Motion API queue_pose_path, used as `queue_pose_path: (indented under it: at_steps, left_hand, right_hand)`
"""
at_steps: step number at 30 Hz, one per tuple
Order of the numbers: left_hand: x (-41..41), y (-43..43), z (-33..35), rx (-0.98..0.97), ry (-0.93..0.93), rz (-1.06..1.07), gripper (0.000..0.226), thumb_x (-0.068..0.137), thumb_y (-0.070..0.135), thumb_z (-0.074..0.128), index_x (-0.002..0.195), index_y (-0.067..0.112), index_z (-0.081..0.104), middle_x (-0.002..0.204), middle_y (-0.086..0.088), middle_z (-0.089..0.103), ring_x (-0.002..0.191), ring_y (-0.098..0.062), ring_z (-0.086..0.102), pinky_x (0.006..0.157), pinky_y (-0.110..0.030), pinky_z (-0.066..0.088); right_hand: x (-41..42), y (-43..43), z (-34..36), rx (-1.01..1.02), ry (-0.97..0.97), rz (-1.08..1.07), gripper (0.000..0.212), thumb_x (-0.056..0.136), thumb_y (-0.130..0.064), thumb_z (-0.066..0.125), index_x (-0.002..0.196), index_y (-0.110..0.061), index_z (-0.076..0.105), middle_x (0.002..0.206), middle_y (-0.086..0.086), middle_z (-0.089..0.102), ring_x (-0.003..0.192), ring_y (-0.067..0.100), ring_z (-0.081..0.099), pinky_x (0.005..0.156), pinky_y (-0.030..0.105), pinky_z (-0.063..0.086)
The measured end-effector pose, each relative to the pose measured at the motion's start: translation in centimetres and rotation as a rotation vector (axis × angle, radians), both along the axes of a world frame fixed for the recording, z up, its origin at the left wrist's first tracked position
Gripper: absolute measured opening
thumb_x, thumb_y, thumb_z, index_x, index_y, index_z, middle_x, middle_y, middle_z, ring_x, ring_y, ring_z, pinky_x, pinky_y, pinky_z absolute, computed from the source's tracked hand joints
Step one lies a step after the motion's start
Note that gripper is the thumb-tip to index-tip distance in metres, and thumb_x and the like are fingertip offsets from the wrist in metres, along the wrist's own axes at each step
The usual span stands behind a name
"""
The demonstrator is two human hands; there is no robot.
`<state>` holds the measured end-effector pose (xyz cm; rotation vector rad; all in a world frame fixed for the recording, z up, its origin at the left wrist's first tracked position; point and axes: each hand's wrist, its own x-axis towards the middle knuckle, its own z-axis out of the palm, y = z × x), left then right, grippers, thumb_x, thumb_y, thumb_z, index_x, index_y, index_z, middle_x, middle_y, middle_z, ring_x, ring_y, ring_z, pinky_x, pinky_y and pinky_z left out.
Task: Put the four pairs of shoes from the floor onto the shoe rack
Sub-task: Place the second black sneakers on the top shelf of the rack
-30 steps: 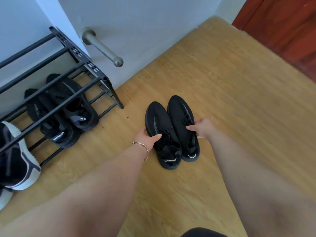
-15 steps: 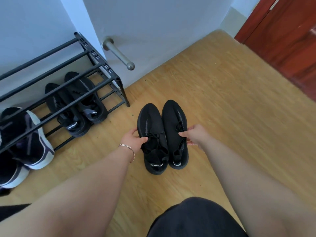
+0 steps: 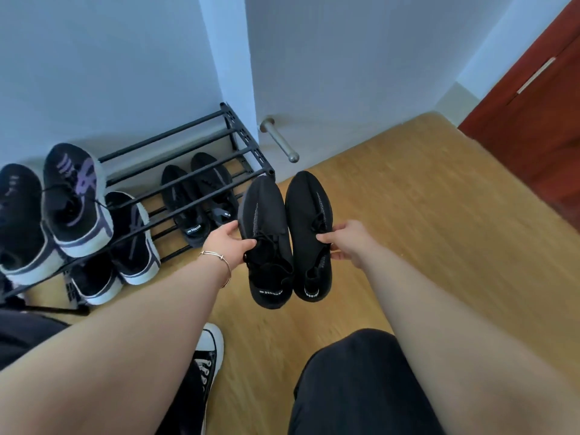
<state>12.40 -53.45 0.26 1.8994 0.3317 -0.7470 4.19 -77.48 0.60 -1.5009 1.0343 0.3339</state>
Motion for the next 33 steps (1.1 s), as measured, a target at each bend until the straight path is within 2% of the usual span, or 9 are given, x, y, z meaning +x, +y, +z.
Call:
queue_pose_path:
  at_steps: [2,6,9,17,22,25,29,31,33]
  left_hand:
    - [0.7,1.2,1.4,-0.013,-0.018,0.030,0.072,0.086,0.004,0.076,0.150,0.020,0.047,0.115,-0.009,0.072,0.098,-0.028,0.072,0.090,-0.046,0.061]
    - [1.6,3.5,4.0,-0.062,-0.024,0.103,0.072,0.087,-0.003,0.073,0.150,0.016,0.046,0.098,-0.004,0.070,0.100,-0.030,0.069,0.090,-0.045,0.060]
    - [2.5,5.5,4.8,-0.094,-0.014,0.163,0.076,0.085,-0.006,0.074,0.151,0.016,0.044,0.108,-0.013,0.072,0.104,-0.034,0.071,0.093,-0.051,0.059]
    - [6.5,10.0,4.8,-0.082,-0.096,0.230,0.093,0.057,0.019,0.085,0.145,0.020,0.053,0.115,-0.006,0.076,0.101,-0.029,0.075,0.095,-0.048,0.059]
    - [12.0,11.7,1.2,-0.127,-0.121,0.263,0.100,0.041,0.030,0.085,0.138,0.024,0.060,0.122,-0.005,0.074,0.102,-0.029,0.074,0.093,-0.048,0.060]
    - [14.1,11.9,1.3,-0.124,-0.130,0.290,0.089,0.043,0.030,0.084,0.130,0.024,0.066,0.113,-0.005,0.078,0.099,-0.030,0.076,0.094,-0.050,0.059]
    - [14.6,11.1,5.0,-0.137,-0.135,0.304,0.055,0.081,0.000,0.075,0.133,0.016,0.064,0.113,-0.014,0.075,0.101,-0.034,0.074,0.092,-0.050,0.060]
    - [15.6,11.5,4.2,-0.151,-0.122,0.337,0.061,0.084,-0.001,0.074,0.141,0.013,0.057,0.118,-0.014,0.073,0.104,-0.034,0.073,0.093,-0.050,0.060]
    - [16.4,11.9,2.8,-0.143,-0.128,0.346,0.078,0.070,0.014,0.083,0.143,0.013,0.055,0.122,-0.012,0.072,0.106,-0.032,0.072,0.094,-0.049,0.059]
  right_hand:
    - [1.1,1.1,1.2,0.004,-0.021,0.026,0.041,0.081,-0.005,0.079,0.115,-0.003,0.056,0.112,0.011,0.064,0.101,0.029,0.065,0.058,0.032,0.055]
    - [2.9,3.2,3.0,0.006,-0.036,0.088,0.043,0.080,-0.006,0.080,0.115,-0.003,0.056,0.116,0.014,0.065,0.105,0.032,0.066,0.058,0.033,0.057]
    - [4.3,4.8,4.0,0.006,-0.047,0.127,0.046,0.080,-0.007,0.081,0.119,-0.003,0.056,0.116,0.013,0.065,0.104,0.031,0.066,0.061,0.034,0.059]
    - [9.7,8.0,6.2,-0.035,-0.127,0.227,0.041,0.079,-0.008,0.081,0.114,-0.003,0.059,0.112,0.013,0.068,0.102,0.030,0.068,0.075,0.040,0.061]
    - [15.1,8.9,6.7,-0.131,-0.141,0.260,0.032,0.076,-0.010,0.084,0.095,-0.010,0.058,0.103,0.021,0.072,0.098,0.040,0.071,0.084,0.058,0.059]
    - [18.3,9.4,6.9,-0.161,-0.170,0.287,0.029,0.075,-0.010,0.085,0.082,-0.015,0.057,0.096,0.012,0.070,0.095,0.034,0.071,0.084,0.048,0.061]
    - [21.8,10.1,6.4,-0.181,-0.159,0.332,0.031,0.071,-0.013,0.087,0.088,-0.012,0.061,0.096,0.011,0.071,0.085,0.032,0.073,0.085,0.051,0.059]
    - [23.1,10.6,6.1,-0.190,-0.146,0.344,0.040,0.072,-0.013,0.087,0.103,-0.005,0.063,0.100,0.011,0.070,0.086,0.030,0.071,0.085,0.049,0.060]
    - [24.1,11.1,5.5,-0.187,-0.142,0.335,0.047,0.072,-0.012,0.087,0.109,-0.002,0.060,0.104,0.012,0.069,0.090,0.031,0.071,0.084,0.047,0.061]
